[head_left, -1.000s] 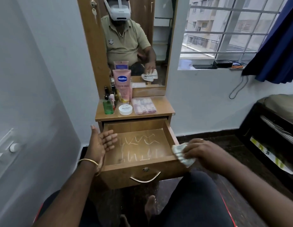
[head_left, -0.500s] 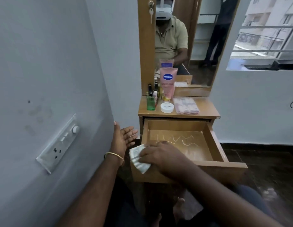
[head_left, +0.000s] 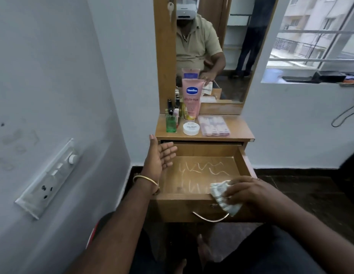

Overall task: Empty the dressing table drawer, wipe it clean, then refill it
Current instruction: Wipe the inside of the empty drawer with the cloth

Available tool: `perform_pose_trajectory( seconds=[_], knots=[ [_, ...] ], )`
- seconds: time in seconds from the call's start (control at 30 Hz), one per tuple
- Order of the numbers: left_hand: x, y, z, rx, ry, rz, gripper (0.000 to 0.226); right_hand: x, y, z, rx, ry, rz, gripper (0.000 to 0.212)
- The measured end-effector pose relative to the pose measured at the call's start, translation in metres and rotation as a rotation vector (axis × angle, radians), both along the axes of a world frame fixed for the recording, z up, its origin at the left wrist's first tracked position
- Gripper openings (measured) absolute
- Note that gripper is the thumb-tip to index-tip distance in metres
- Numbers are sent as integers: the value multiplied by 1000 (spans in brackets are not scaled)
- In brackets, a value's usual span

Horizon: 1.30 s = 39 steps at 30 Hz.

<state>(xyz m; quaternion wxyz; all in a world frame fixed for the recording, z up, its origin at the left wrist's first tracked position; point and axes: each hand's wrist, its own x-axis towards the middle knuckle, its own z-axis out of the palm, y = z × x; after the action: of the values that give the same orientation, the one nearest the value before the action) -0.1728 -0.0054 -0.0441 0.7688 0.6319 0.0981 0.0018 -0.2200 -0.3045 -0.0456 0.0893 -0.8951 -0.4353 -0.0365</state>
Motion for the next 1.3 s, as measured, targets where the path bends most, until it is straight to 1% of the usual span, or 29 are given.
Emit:
perform_pose_trajectory(
  seconds=[0.07, 0.1, 0.13, 0.2, 0.23, 0.27, 0.33, 0.4, 0.47, 0.57, 0.67, 0.77, 0.83, 0.93, 1.0, 1.1, 1.17, 1.23, 1.3],
  knots=[
    [4, -26, 4, 20, 0, -49, 86, 2, -35, 4, 3, -53, -65, 20],
    [5, -39, 6, 35, 2, -78, 85, 3, -52, 6, 4, -70, -121, 23],
    [5, -53, 5, 53, 6, -108, 84, 5, -70, 7, 30, -86, -196, 33],
    [4, -77, 1, 90, 27, -156, 81, 9, -98, 5, 157, -93, -381, 55],
    [5, -88, -2, 110, 42, -174, 79, 10, -107, 5, 214, -93, -465, 57],
    [5, -98, -5, 129, 61, -191, 78, 8, -111, 6, 259, -94, -530, 55],
    [7, -115, -13, 134, 105, -214, 79, 6, -108, 8, 296, -70, -608, 54],
    [9, -130, -20, 140, 133, -227, 75, 7, -98, 11, 251, -34, -611, 52],
    [12, -141, -25, 152, 137, -220, 68, 16, -88, 13, 155, 29, -569, 44],
    [16, -148, -29, 183, 124, -195, 64, 36, -74, 10, -76, 214, -478, 39],
    [17, -147, -37, 237, 101, -186, 63, 52, -66, 4, -204, 362, -510, 40],
    [16, -148, -41, 270, 84, -196, 68, 58, -60, 0, -197, 379, -568, 41],
    [16, -149, -40, 278, 80, -203, 73, 61, -58, -3, -164, 319, -545, 40],
    [15, -149, -41, 292, 77, -210, 69, 69, -56, -7, -115, 236, -516, 36],
    [15, -149, -41, 300, 83, -214, 73, 73, -56, -4, -128, 280, -517, 35],
    [16, -149, -43, 312, 92, -217, 73, 72, -63, 1, -201, 474, -576, 31],
    [17, -149, -44, 317, 101, -215, 69, 68, -68, 3, -252, 546, -602, 37],
    [17, -149, -46, 320, 105, -214, 67, 68, -67, 5, -256, 527, -592, 39],
    [17, -149, -46, 336, 99, -225, 65, 75, -61, 6, -199, 414, -567, 34]
  ],
)
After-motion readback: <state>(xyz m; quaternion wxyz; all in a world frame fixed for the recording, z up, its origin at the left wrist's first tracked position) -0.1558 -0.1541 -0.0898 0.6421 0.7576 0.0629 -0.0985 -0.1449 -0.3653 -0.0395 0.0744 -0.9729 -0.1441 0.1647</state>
